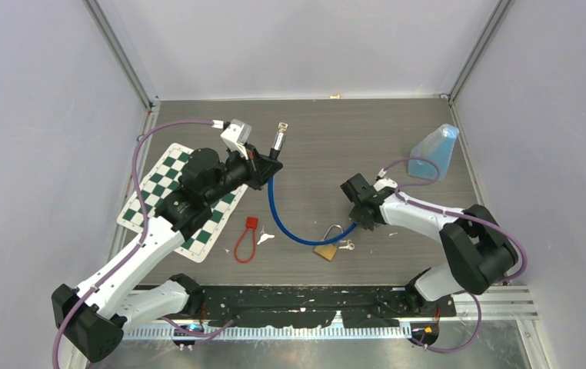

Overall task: Lock with the key
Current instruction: Lock the lock.

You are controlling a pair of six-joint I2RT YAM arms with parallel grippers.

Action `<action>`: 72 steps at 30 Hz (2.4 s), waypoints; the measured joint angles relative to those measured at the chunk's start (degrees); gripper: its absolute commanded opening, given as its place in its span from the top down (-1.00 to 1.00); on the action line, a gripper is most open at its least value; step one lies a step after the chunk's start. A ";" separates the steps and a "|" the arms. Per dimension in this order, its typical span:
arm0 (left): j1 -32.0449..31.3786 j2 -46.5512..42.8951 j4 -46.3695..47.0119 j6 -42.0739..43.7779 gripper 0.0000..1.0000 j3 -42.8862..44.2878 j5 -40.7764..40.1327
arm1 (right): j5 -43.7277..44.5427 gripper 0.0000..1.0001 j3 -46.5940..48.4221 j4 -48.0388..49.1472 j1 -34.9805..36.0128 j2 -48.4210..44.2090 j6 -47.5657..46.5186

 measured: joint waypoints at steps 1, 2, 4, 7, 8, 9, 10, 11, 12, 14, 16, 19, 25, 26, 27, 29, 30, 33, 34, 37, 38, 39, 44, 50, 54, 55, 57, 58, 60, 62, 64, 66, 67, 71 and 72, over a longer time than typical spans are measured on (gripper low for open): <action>0.02 -0.09 -0.07 0.00 1.00 0.00 0.02 | -0.20 0.90 -0.94 1.68 0.00 -0.74 -0.66; 0.02 -0.13 -0.28 0.00 1.00 0.02 0.02 | -0.28 0.89 -1.90 3.13 0.00 -1.79 -1.38; 0.02 -0.09 -1.25 -0.07 1.00 0.28 0.04 | -0.13 0.89 -3.15 4.22 0.04 -3.93 -3.76; 0.13 0.42 -2.75 -0.66 1.00 1.36 0.66 | 1.79 0.89 -2.47 4.17 0.26 -9.35 -9.44; 0.28 0.72 -3.02 -1.07 1.00 1.88 1.05 | 2.43 0.90 -1.64 3.91 0.33 -11.02 -11.08; 0.59 1.14 -3.28 -1.62 1.00 2.62 1.57 | 3.34 0.90 -0.07 3.28 0.50 -12.92 -13.31; 0.87 1.62 -3.58 -2.01 1.00 3.50 2.12 | 4.28 0.90 1.66 2.99 0.74 -14.64 -15.58; 1.18 2.05 -3.91 -2.36 1.00 4.46 2.58 | 5.01 0.90 3.17 2.86 0.96 -16.04 -17.31; 1.36 2.40 -4.20 -2.78 1.00 5.29 2.86 | 5.86 0.90 5.03 2.89 1.38 -17.73 -19.78; 1.77 2.91 -4.85 -3.26 1.00 7.23 3.52 | 6.95 0.89 8.00 3.39 2.03 -20.98 -24.11; 2.12 2.93 -5.51 -3.52 1.00 9.14 4.04 | 7.02 0.89 10.12 4.55 2.47 -24.72 -29.79; 2.60 2.93 -5.90 -3.58 1.00 10.93 4.76 | 4.37 0.90 10.01 8.17 2.62 -29.18 -37.03; 4.35 4.17 -8.35 -3.54 1.00 14.08 8.48 | -9.49 0.89 1.95 20.09 4.52 -38.62 -54.07; 4.63 4.66 -8.94 -3.45 1.00 14.62 9.44 | -11.82 0.89 1.18 21.31 5.29 -39.41 -56.63; 4.90 5.22 -9.57 -3.26 1.00 15.21 10.64 | -14.08 0.89 0.79 22.25 6.16 -39.89 -59.25; 5.11 6.80 -11.96 -2.73 1.00 17.09 13.60 | -18.12 0.89 0.61 23.93 7.85 -40.13 -63.91; 5.22 7.26 -12.55 -2.49 1.00 17.62 14.45 | -20.06 0.90 0.61 24.76 8.76 -40.13 -66.14; 5.57 9.77 -16.70 -0.76 1.00 21.27 19.28 | -23.43 0.89 0.98 25.24 11.69 -39.98 -71.63; 5.77 10.69 -17.97 -0.02 1.00 22.56 21.29 | -24.17 0.89 1.62 25.00 12.79 -39.54 -73.22; 6.25 12.92 -21.59 2.10 1.00 25.86 26.91 | -25.38 0.90 5.33 23.74 15.06 -36.61 -77.02; 6.36 13.53 -23.02 3.06 1.00 26.86 28.61 | -25.42 0.90 6.62 23.52 15.61 -35.45 -77.94; 6.38 13.84 -23.91 3.72 1.00 27.34 29.70 | -25.40 0.90 7.63 23.43 16.02 -34.49 -78.86; 6.51 14.40 -28.52 7.80 1.00 28.41 35.67 | -24.87 0.89 9.68 22.97 17.00 -32.26 -80.98; 6.86 14.43 -30.88 10.05 1.00 28.70 39.47 | -23.02 0.89 10.80 22.82 17.03 -31.82 -81.81; 7.10 14.43 -31.06 10.49 1.00 28.72 40.85 | -22.23 0.89 10.93 23.02 17.03 -31.82 -81.83; 7.10 14.43 -31.06 10.49 1.00 28.72 41.11 | -22.08 0.89 10.93 22.99 17.03 -31.82 -81.83; 7.10 14.43 -31.06 10.49 1.00 28.70 41.64 | -21.84 0.89 10.95 23.08 17.00 -31.82 -81.83; 7.10 14.43 -31.04 10.47 1.00 28.70 41.79 | -21.81 0.89 10.95 23.10 17.00 -31.82 -81.83; 7.10 14.38 -31.04 10.47 1.00 28.65 41.97 | -21.81 0.89 10.95 23.12 17.00 -31.82 -81.83; 7.10 14.38 -31.04 10.47 1.00 28.57 42.01 | -21.88 0.90 10.95 23.37 17.00 -31.82 -81.81; 7.10 14.38 -30.93 10.49 1.00 28.39 42.01 | -21.92 0.89 10.95 23.58 17.00 -31.82 -81.81; 7.10 14.38 -30.86 10.47 1.00 28.15 41.99 | -21.92 0.90 10.95 23.54 17.00 -31.82 -81.81; 7.10 14.38 -30.86 10.49 1.00 28.04 41.94 | -21.94 0.90 10.95 23.52 17.00 -31.82 -81.81; 7.13 14.36 -30.93 10.67 1.00 27.87 41.24 | -21.97 0.89 10.95 23.54 17.00 -31.82 -81.79; 7.15 14.29 -30.95 10.73 1.00 27.80 40.96 | -21.99 0.90 10.95 23.58 17.00 -31.82 -81.79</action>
